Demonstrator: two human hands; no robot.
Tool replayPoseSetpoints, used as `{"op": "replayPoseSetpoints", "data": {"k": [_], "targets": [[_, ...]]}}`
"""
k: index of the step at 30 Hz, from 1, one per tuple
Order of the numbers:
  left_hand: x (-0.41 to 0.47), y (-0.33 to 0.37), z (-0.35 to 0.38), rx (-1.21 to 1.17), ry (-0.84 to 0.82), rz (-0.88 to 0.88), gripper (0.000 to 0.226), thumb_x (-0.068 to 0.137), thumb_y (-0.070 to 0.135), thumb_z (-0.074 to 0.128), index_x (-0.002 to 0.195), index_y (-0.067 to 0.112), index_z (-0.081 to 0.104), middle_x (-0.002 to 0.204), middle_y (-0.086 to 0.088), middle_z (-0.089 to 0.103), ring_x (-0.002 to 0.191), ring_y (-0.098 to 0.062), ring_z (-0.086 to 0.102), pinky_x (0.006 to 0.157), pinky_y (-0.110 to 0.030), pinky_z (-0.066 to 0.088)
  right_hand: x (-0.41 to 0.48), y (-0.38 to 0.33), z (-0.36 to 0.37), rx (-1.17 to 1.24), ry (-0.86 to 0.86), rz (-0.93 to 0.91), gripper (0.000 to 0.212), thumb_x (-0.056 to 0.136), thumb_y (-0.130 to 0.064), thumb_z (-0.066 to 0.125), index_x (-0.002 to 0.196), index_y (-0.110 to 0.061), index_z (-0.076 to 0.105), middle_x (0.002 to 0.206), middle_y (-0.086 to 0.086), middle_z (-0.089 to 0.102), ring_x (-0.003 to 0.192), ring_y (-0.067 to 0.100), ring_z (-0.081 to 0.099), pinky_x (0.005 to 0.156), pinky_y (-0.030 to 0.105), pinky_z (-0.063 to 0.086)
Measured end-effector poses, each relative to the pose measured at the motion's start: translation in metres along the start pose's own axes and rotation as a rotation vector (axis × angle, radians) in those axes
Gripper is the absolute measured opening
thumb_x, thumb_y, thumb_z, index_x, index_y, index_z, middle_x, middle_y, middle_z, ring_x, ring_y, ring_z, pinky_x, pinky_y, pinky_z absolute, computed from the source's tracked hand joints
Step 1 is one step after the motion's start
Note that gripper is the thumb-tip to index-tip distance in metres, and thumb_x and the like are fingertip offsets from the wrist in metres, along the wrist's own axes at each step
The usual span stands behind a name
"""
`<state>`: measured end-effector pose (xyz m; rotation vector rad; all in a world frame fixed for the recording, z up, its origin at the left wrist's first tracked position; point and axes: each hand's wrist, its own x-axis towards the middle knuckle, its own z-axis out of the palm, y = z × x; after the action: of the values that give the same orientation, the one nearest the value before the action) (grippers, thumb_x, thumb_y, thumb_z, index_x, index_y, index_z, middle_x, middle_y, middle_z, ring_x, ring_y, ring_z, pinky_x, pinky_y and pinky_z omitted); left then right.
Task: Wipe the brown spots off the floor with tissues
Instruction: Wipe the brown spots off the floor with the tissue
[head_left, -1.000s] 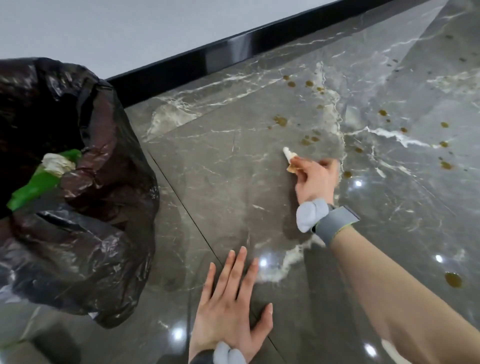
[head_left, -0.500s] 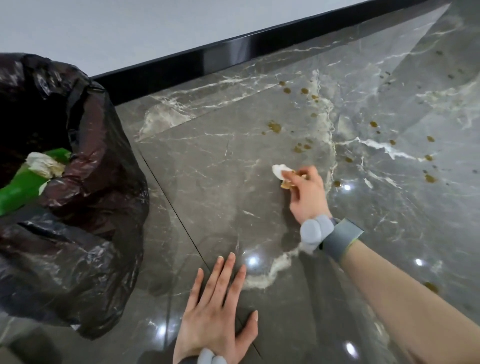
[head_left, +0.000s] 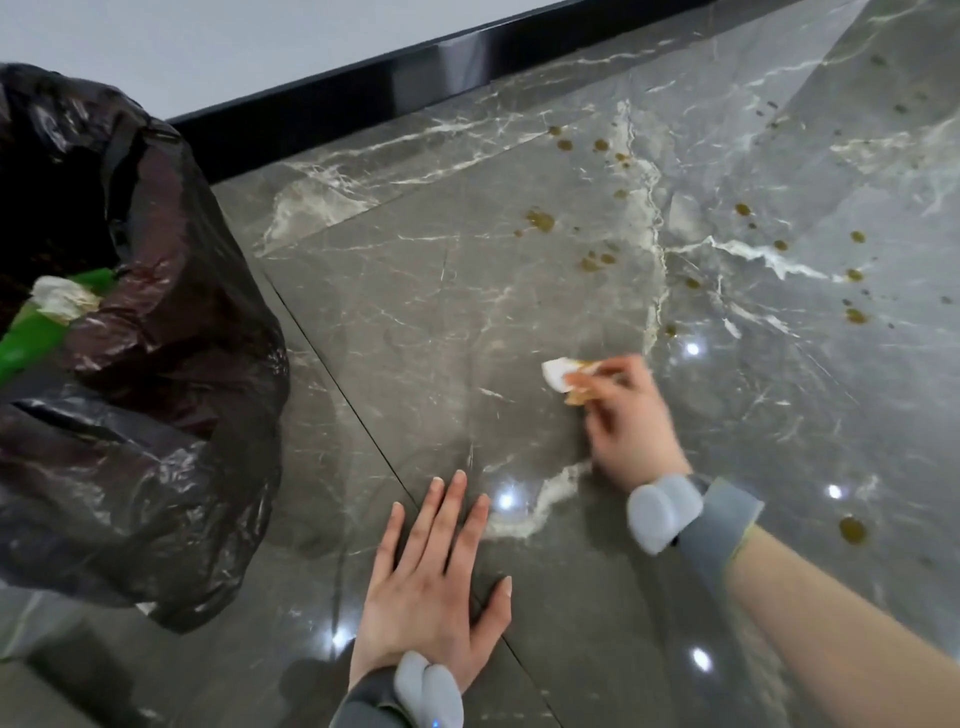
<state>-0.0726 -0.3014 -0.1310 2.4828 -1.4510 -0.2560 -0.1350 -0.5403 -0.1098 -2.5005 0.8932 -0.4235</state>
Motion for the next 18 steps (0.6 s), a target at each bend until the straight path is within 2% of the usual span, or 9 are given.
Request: {"op": "replayPoseSetpoints", "data": {"k": [3, 5, 6, 8, 11, 14, 16, 18], "targets": [[-0.001, 0.0, 0.0, 0.024, -0.03, -0.02, 0.063, 0.092, 0.054, 0.019, 0.14, 0.017, 0.037, 0.151, -0.004, 0.031, 0.14, -0.017, 0.023, 0.111, -0.042, 0.016, 0.013, 0.057, -0.04, -0.112, 0.222, 0.341, 0.035, 0.077, 0.007, 0.047, 0.104, -0.004, 0.066, 0.119, 0.02, 0.048, 0.102, 0.038, 0.053, 0.094, 0.035, 0.041], [0.0, 0.0, -0.001, 0.044, -0.033, -0.014, 0.063, 0.091, 0.055, 0.022, 0.14, 0.018, 0.038, 0.152, -0.004, 0.029, 0.14, -0.017, 0.022, 0.111, -0.042, 0.015, 0.025, 0.077, -0.056, -0.138, 0.282, 0.61, 0.037, 0.081, 0.003, 0.046, 0.114, -0.006, 0.062, 0.127, 0.018, 0.046, 0.11, 0.037, 0.05, 0.097, 0.034, 0.036], [0.002, -0.001, -0.001, 0.05, -0.033, -0.006, 0.064, 0.089, 0.055, 0.028, 0.14, 0.018, 0.039, 0.152, -0.004, 0.029, 0.14, -0.017, 0.022, 0.111, -0.042, 0.016, 0.03, 0.079, -0.055, -0.146, 0.278, 0.668, 0.038, 0.082, 0.002, 0.046, 0.117, -0.007, 0.061, 0.128, 0.017, 0.047, 0.112, 0.037, 0.049, 0.098, 0.033, 0.034], [0.002, -0.001, 0.0, 0.048, -0.03, 0.005, 0.067, 0.085, 0.056, 0.036, 0.14, 0.017, 0.04, 0.152, -0.004, 0.03, 0.14, -0.017, 0.022, 0.109, -0.043, 0.018, 0.026, 0.064, -0.042, -0.15, 0.214, 0.592, 0.039, 0.082, 0.002, 0.048, 0.117, -0.008, 0.061, 0.126, 0.018, 0.051, 0.112, 0.038, 0.048, 0.097, 0.034, 0.034], [0.002, -0.001, -0.001, 0.05, -0.031, 0.011, 0.067, 0.085, 0.055, 0.036, 0.14, 0.017, 0.039, 0.152, -0.005, 0.03, 0.14, -0.018, 0.022, 0.108, -0.045, 0.019, -0.01, 0.018, -0.014, -0.093, 0.068, 0.226, 0.038, 0.078, 0.005, 0.051, 0.11, -0.01, 0.065, 0.118, 0.013, 0.058, 0.104, 0.034, 0.051, 0.09, 0.027, 0.034], [0.002, 0.0, -0.002, 0.03, -0.017, 0.018, 0.066, 0.083, 0.053, 0.038, 0.139, 0.017, 0.04, 0.151, -0.005, 0.031, 0.14, -0.017, 0.022, 0.109, -0.044, 0.018, -0.07, -0.021, -0.005, -0.073, -0.083, -0.1, 0.038, 0.08, -0.006, 0.044, 0.111, -0.014, 0.064, 0.115, 0.004, 0.061, 0.096, 0.02, 0.048, 0.09, 0.017, 0.03], [0.001, 0.002, -0.001, 0.013, -0.003, 0.02, 0.066, 0.083, 0.052, 0.039, 0.139, 0.017, 0.041, 0.151, -0.004, 0.031, 0.14, -0.017, 0.023, 0.11, -0.043, 0.017, -0.106, -0.026, -0.009, -0.057, -0.182, -0.203, 0.038, 0.084, -0.012, 0.04, 0.114, -0.017, 0.062, 0.12, -0.001, 0.059, 0.094, 0.014, 0.047, 0.09, 0.017, 0.032], [0.001, 0.004, 0.001, -0.003, 0.009, 0.027, 0.066, 0.082, 0.052, 0.04, 0.138, 0.017, 0.043, 0.15, -0.004, 0.032, 0.139, -0.017, 0.024, 0.111, -0.042, 0.016, -0.122, -0.005, -0.024, -0.064, -0.172, -0.206, 0.035, 0.087, -0.015, 0.041, 0.114, -0.018, 0.062, 0.124, -0.003, 0.056, 0.092, 0.012, 0.047, 0.088, 0.018, 0.035]]}}
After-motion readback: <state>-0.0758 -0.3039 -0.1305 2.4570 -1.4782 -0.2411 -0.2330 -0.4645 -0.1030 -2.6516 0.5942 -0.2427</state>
